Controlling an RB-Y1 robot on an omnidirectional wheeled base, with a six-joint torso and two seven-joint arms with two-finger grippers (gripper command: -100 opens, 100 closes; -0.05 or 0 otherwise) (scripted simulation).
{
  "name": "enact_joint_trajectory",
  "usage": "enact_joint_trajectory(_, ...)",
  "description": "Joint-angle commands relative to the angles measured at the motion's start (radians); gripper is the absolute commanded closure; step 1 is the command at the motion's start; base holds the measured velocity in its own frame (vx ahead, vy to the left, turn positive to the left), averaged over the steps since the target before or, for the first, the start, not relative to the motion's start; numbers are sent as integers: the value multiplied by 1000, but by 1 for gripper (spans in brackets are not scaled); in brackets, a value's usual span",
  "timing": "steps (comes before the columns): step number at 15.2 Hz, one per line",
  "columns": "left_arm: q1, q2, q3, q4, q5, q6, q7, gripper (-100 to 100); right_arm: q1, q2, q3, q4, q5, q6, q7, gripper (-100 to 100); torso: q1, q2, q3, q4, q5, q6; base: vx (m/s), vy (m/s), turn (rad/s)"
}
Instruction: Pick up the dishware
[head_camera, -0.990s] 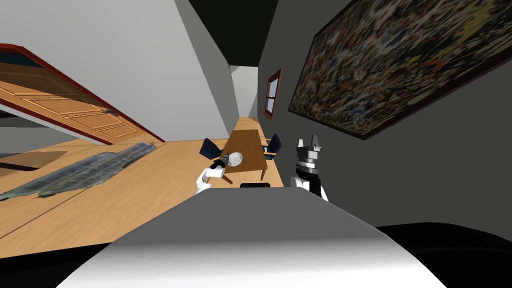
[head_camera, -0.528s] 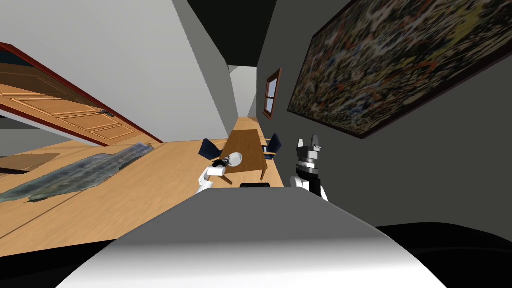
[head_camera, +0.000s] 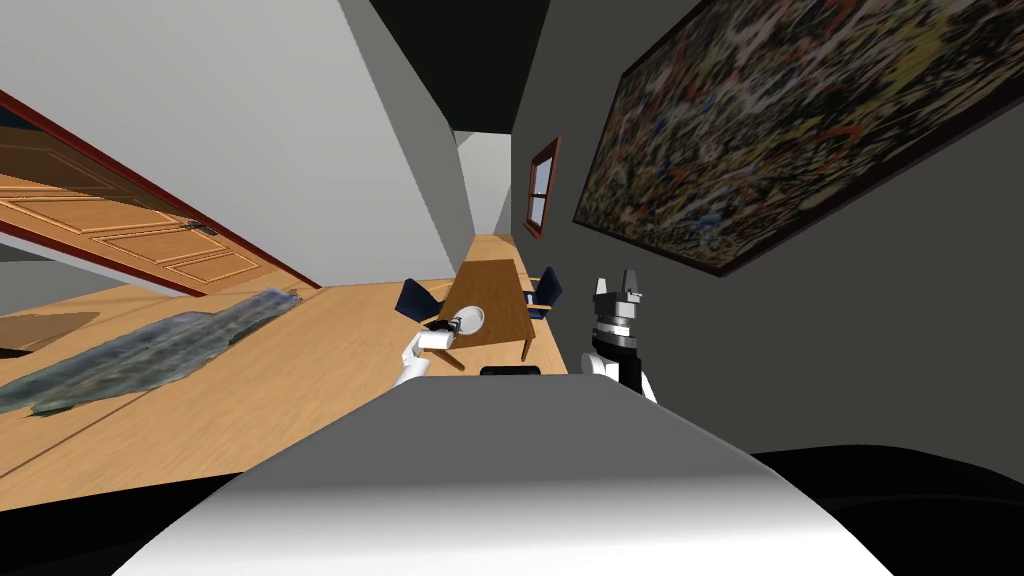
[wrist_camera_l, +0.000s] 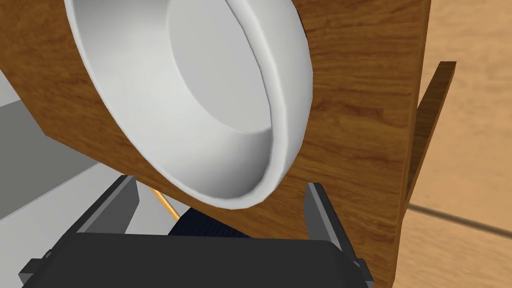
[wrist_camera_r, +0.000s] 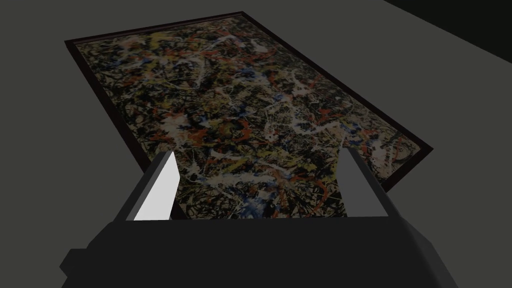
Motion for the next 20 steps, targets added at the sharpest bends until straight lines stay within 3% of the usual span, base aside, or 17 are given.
enact_joint_trajectory(1,-15,-2,-3,20,7,50,-3,-100,0,0,0,0,0,0,0,0,0,0,0,0,0,0,12,11,-34)
enact_joint_trajectory(12,-77,-10,-12,116,36,217,-18,-100,0,0,0,0,0,0,0,0,0,-1,-1,0,0,0,18,8,-34)
enact_joint_trajectory(13,-76,-11,-12,114,32,200,-16,-100,0,0,0,0,0,0,0,0,-1,-1,0,0,0,0,12,3,-8)
enact_joint_trajectory(18,-85,-26,-12,201,20,126,-16,-100,0,0,0,0,0,0,0,0,0,-1,-1,0,0,0,26,11,-20)
enact_joint_trajectory(20,-84,-24,-12,195,21,133,-17,-100,0,0,0,0,0,0,0,0,0,-1,-1,0,0,0,22,11,-11)
